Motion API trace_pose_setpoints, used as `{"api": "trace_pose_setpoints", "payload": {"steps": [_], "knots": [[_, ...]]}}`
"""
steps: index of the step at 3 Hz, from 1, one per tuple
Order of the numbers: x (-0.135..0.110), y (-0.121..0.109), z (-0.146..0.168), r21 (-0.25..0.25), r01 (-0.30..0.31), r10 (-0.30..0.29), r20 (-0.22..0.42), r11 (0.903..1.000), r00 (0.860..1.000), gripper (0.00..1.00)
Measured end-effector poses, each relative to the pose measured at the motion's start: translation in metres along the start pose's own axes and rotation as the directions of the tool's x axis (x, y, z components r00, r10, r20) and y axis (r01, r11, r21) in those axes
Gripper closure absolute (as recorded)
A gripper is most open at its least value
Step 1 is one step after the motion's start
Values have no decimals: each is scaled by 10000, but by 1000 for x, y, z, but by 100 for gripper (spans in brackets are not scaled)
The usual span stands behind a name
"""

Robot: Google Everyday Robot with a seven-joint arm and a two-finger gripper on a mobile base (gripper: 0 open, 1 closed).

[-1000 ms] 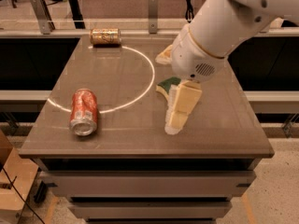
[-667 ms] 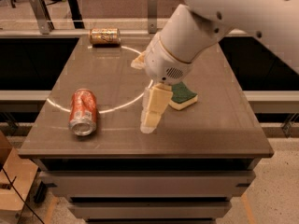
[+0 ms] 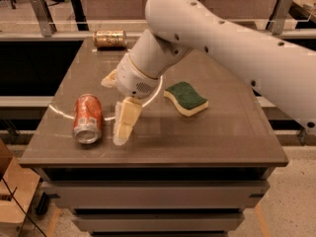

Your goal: Pick coke can

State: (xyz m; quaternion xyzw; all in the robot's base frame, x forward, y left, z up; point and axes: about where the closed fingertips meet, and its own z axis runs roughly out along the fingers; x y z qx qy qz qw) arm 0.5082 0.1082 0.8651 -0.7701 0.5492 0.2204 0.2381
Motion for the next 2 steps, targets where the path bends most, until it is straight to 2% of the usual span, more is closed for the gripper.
{"api": "trace_pose_setpoints", "payload": {"steps": [1, 2], "knots": [[-19, -9, 26, -423, 299, -272, 620, 9987, 9977, 0], [-33, -15, 33, -511, 419, -361, 1100, 9978, 9933, 0]]}}
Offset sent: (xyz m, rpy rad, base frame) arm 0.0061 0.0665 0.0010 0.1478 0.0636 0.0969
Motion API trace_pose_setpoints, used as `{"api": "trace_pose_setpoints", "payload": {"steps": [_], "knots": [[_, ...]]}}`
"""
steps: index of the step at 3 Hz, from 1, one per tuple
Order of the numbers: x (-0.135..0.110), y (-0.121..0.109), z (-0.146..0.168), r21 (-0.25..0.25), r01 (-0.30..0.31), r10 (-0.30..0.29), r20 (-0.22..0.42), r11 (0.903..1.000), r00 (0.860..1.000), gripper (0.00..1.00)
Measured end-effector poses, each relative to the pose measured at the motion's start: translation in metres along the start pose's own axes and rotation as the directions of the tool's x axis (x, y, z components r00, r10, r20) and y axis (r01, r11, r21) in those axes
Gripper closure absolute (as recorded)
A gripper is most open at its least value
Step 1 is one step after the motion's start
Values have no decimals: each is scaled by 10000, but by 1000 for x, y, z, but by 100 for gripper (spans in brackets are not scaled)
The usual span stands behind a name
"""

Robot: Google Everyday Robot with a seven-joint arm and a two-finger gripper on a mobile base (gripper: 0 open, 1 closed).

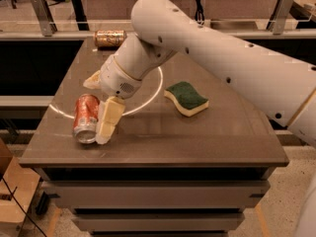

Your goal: Pick coke can

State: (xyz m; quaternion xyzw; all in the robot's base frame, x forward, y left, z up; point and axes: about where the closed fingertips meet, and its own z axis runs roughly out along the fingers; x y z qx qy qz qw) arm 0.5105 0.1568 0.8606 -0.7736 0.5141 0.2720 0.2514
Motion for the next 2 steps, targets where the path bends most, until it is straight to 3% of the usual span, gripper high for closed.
{"api": "trace_pose_setpoints", "payload": {"steps": [2], "knots": [[-10, 0, 18, -337, -112, 135, 672, 9994, 9976, 0]]}}
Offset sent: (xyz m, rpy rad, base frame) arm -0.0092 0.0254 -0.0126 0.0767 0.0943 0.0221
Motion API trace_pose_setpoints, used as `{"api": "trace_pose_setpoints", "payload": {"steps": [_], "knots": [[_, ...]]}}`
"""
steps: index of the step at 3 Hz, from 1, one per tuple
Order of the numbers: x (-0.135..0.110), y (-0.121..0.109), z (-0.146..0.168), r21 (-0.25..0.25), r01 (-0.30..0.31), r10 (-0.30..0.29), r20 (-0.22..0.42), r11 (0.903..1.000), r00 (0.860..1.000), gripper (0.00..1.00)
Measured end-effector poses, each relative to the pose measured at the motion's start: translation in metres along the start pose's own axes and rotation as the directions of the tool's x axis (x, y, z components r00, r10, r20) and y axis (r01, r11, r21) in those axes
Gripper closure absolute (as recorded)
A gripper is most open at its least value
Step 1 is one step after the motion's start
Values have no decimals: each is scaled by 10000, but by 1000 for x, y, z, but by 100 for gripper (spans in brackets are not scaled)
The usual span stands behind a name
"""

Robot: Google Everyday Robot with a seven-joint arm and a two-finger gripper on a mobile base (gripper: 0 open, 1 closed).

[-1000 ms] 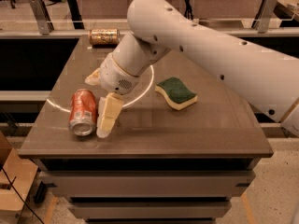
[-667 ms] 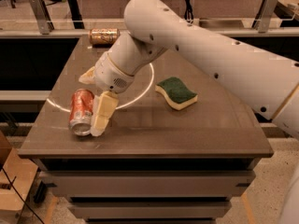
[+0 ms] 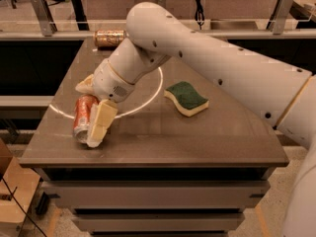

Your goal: Pick coke can

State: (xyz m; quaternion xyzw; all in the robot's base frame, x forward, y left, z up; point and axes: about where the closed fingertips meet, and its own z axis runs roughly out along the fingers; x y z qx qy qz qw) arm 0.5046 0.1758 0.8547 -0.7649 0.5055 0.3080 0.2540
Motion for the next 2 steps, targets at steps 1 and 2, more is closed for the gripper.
{"api": "trace_pose_setpoints", "payload": {"steps": [1, 2], "knots": [[2, 0, 3, -13, -202, 202, 139, 9998, 9997, 18], [8, -2, 1, 62, -386, 385, 125, 9992, 9992, 42]]}}
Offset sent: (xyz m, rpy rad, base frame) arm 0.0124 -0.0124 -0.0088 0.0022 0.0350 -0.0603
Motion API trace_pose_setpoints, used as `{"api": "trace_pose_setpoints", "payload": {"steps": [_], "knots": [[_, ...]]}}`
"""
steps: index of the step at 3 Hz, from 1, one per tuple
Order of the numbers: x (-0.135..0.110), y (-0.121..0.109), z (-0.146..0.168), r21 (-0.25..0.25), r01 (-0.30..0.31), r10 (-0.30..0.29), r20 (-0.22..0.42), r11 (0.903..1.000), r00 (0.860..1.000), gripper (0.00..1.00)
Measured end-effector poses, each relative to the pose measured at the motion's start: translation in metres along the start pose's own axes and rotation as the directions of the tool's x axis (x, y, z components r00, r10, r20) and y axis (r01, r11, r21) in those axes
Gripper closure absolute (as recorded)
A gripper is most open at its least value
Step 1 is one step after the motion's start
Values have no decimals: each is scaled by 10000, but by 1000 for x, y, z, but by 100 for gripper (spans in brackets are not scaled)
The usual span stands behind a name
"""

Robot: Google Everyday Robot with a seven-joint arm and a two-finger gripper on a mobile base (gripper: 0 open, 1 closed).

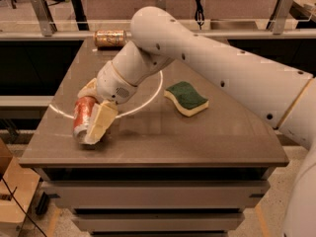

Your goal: Pick coke can

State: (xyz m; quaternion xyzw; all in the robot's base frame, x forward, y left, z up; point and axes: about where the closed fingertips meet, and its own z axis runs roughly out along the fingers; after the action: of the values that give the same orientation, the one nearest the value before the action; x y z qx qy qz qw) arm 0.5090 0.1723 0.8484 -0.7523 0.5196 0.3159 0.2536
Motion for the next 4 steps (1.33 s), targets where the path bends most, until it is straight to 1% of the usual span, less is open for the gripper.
{"api": "trace_pose_setpoints", "payload": {"steps": [1, 2, 3, 4], "knots": [[2, -4, -9, 194, -53, 53, 6, 9998, 10000, 65], [0, -16, -33, 598, 75, -76, 15, 9982, 10000, 88], [-2, -35, -74, 1080, 386, -374, -130, 9934, 9992, 100], [-1, -57, -117, 1348, 857, -823, -309, 9872, 9961, 100]]}}
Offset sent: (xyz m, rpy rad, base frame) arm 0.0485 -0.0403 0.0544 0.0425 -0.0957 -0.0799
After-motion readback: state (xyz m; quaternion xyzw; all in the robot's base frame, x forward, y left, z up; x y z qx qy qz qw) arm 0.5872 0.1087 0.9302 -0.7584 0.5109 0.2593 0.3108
